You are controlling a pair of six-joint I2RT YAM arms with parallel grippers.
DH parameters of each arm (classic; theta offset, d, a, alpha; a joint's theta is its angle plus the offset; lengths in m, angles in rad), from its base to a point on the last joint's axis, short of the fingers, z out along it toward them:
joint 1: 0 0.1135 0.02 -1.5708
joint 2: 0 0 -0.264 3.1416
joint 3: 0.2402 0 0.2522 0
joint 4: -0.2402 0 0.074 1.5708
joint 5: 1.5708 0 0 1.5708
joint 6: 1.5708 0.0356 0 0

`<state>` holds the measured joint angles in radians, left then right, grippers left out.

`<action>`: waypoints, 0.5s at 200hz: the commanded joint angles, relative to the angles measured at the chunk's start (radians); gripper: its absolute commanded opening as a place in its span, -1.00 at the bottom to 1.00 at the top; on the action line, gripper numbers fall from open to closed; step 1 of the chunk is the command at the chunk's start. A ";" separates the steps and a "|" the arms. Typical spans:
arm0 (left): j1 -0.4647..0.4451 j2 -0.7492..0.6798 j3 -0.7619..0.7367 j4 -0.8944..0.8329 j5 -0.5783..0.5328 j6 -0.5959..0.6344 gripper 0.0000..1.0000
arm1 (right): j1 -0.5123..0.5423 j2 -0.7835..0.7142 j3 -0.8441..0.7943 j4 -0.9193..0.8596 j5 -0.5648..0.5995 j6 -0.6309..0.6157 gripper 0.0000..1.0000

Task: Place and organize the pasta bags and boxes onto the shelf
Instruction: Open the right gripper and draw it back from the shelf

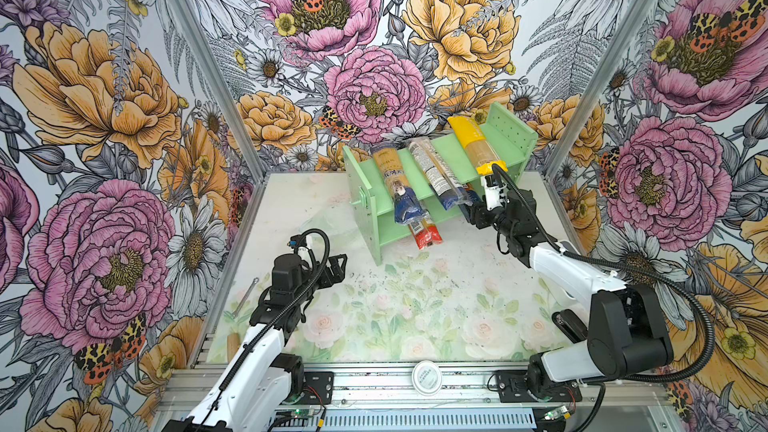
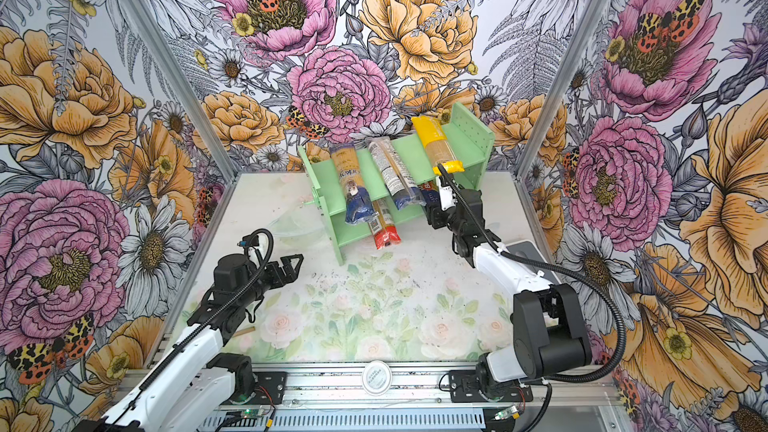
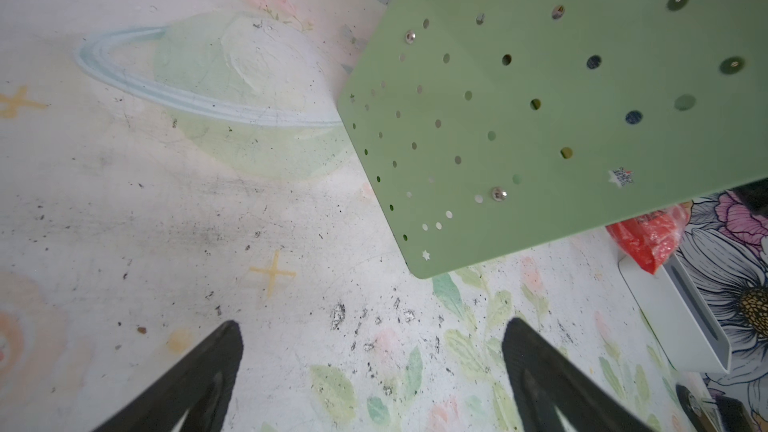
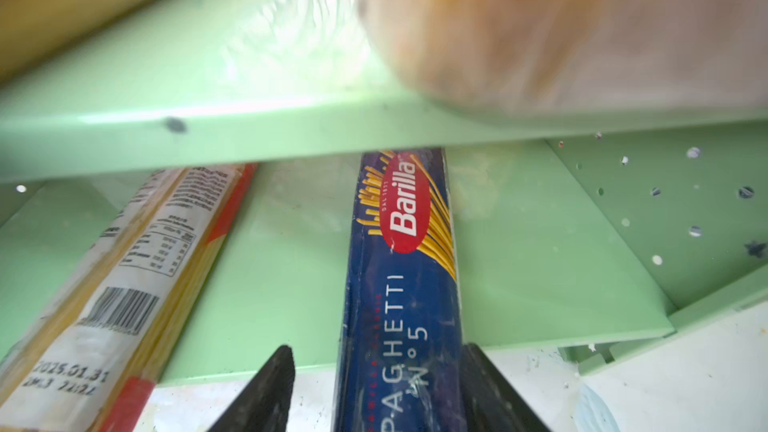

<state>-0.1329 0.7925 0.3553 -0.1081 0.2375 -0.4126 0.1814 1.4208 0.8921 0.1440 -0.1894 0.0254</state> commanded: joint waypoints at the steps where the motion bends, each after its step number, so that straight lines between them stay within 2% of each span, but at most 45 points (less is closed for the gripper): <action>1: 0.010 0.005 0.025 0.007 0.013 0.011 0.98 | -0.007 -0.067 -0.027 -0.077 -0.027 -0.045 0.29; 50: 0.012 0.005 0.031 0.016 0.007 0.011 0.98 | -0.015 -0.220 -0.058 -0.237 -0.058 -0.095 0.32; 100: 0.012 0.014 0.053 0.021 -0.011 0.012 0.98 | -0.061 -0.391 -0.139 -0.285 -0.077 -0.107 0.45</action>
<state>-0.1326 0.8051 0.3744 -0.1074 0.2371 -0.4126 0.1452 1.0878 0.7898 -0.1032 -0.2424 -0.0620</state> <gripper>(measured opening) 0.988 0.718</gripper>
